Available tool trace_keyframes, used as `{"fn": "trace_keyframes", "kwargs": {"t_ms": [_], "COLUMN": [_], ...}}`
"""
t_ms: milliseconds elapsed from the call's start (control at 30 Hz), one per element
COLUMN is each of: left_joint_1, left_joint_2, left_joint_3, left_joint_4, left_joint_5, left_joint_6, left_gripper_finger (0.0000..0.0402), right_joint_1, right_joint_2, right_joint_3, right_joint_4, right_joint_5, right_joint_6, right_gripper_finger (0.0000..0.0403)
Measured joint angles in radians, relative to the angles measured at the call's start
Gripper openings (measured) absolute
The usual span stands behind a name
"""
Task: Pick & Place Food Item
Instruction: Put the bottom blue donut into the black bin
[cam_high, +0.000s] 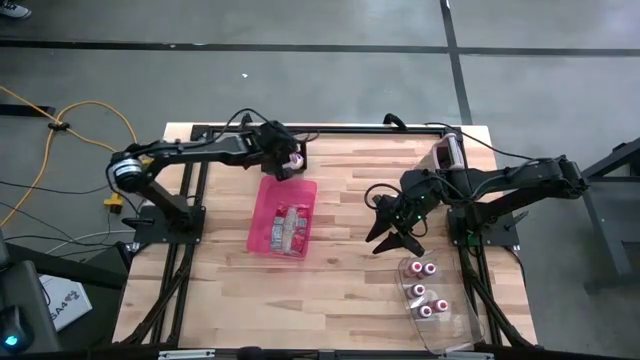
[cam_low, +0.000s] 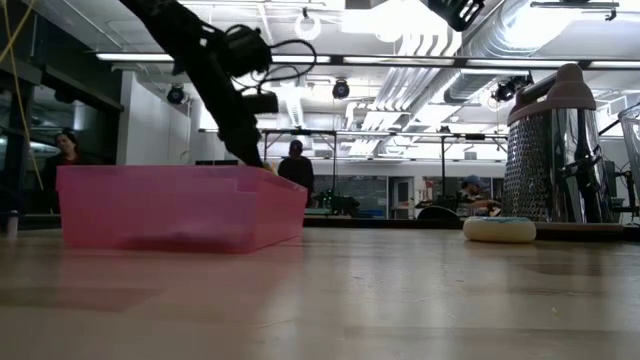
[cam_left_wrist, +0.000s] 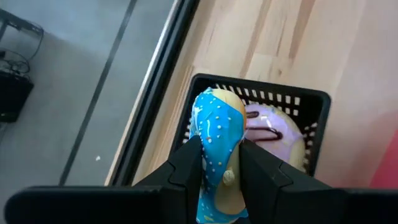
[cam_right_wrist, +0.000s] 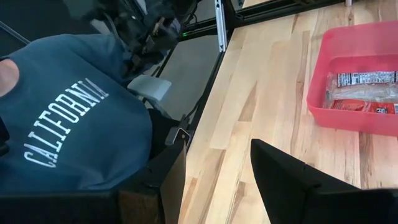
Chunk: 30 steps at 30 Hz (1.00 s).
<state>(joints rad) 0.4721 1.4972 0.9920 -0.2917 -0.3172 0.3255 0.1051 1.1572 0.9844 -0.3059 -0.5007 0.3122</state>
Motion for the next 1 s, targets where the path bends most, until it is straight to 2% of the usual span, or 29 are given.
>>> {"fn": "trace_keyframes", "kwargs": {"t_ms": [267, 500, 800, 1000], "left_joint_1": [-0.012, -0.04, -0.07, -0.087], "left_joint_2": [0.111, 0.134, 0.134, 0.134], "left_joint_3": [0.0, 0.001, 0.001, 0.001], "left_joint_4": [0.061, 0.076, 0.113, 0.114], "left_joint_5": [-0.059, -0.061, -0.164, -0.179], "left_joint_6": [0.092, 0.11, 0.149, 0.141], "left_gripper_finger": [0.0086, 0.0089, 0.0133, 0.0157], "right_joint_1": [0.0, 0.0, 0.0, 0.0], "right_joint_2": [0.0, 0.0, 0.0, 0.0], "right_joint_3": [0.0, 0.0, 0.0, 0.0], "right_joint_4": [-0.005, -0.014, -0.021, -0.021], "right_joint_5": [0.0, 0.0, 0.001, 0.001], "right_joint_6": [0.001, 0.0, -0.002, -0.002], "right_gripper_finger": [0.0168, 0.0168, 0.0168, 0.0168]}}
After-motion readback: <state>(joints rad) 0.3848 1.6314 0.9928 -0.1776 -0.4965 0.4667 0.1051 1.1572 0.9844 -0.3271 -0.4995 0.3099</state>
